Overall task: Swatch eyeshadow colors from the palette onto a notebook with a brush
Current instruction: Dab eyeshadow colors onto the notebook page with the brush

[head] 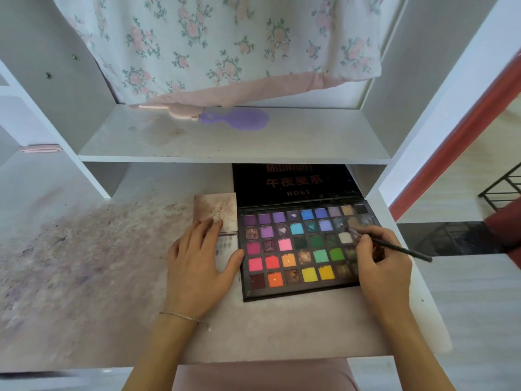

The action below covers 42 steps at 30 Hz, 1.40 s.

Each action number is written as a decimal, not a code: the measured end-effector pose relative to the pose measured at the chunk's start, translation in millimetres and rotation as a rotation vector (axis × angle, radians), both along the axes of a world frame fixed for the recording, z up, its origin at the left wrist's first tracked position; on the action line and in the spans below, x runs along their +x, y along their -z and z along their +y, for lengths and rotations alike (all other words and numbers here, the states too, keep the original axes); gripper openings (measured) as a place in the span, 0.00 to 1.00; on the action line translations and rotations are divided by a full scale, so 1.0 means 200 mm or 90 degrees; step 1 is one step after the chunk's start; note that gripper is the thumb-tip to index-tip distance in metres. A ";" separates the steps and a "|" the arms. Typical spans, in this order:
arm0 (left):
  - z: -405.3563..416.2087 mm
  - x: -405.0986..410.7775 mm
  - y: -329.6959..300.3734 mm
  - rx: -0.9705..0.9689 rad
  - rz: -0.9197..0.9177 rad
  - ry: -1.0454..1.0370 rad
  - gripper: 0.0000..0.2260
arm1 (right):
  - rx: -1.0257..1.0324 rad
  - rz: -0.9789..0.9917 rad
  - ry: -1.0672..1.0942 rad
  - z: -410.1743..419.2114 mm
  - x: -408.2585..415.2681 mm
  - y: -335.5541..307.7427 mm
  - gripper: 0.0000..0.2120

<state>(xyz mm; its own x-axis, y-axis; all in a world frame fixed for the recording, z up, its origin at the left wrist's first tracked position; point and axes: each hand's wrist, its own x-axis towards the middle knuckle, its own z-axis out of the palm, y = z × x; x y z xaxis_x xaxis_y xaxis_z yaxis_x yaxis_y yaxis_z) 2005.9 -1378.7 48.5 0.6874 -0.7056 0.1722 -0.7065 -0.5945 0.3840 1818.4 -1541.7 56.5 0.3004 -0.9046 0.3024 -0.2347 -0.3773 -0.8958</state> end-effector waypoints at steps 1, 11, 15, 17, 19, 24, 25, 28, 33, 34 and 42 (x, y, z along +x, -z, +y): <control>0.00 0.00 0.01 0.000 -0.002 0.001 0.37 | 0.001 0.003 0.018 -0.02 -0.02 0.01 0.13; -0.01 -0.01 0.03 0.045 -0.014 0.006 0.37 | 0.003 0.033 0.108 -0.10 -0.07 0.03 0.14; -0.01 0.00 0.03 0.047 -0.019 0.005 0.36 | -0.012 0.053 0.083 -0.10 -0.07 0.03 0.12; -0.01 0.00 0.03 0.045 -0.021 0.004 0.36 | -0.018 0.091 0.075 -0.10 -0.06 0.03 0.08; -0.01 -0.01 0.03 0.042 -0.020 0.004 0.36 | -0.019 0.107 0.081 -0.10 -0.06 0.03 0.07; -0.01 0.00 0.03 0.046 -0.021 0.007 0.37 | -0.025 0.079 0.080 -0.09 -0.06 0.02 0.13; -0.01 0.00 0.03 0.048 -0.020 0.006 0.37 | -0.022 0.090 0.075 -0.09 -0.06 0.02 0.11; -0.01 -0.01 0.03 0.046 -0.014 0.007 0.37 | -0.011 0.122 0.079 -0.10 -0.06 0.03 0.05; -0.01 0.00 0.03 0.049 -0.013 0.011 0.37 | -0.011 0.074 0.084 -0.08 -0.06 0.01 0.09; -0.01 0.00 0.03 0.045 -0.010 0.011 0.38 | -0.003 0.054 0.075 -0.07 -0.05 0.00 0.11; 0.01 0.00 -0.01 -0.098 0.115 0.016 0.33 | 0.050 -0.047 -0.072 0.12 0.13 -0.04 0.14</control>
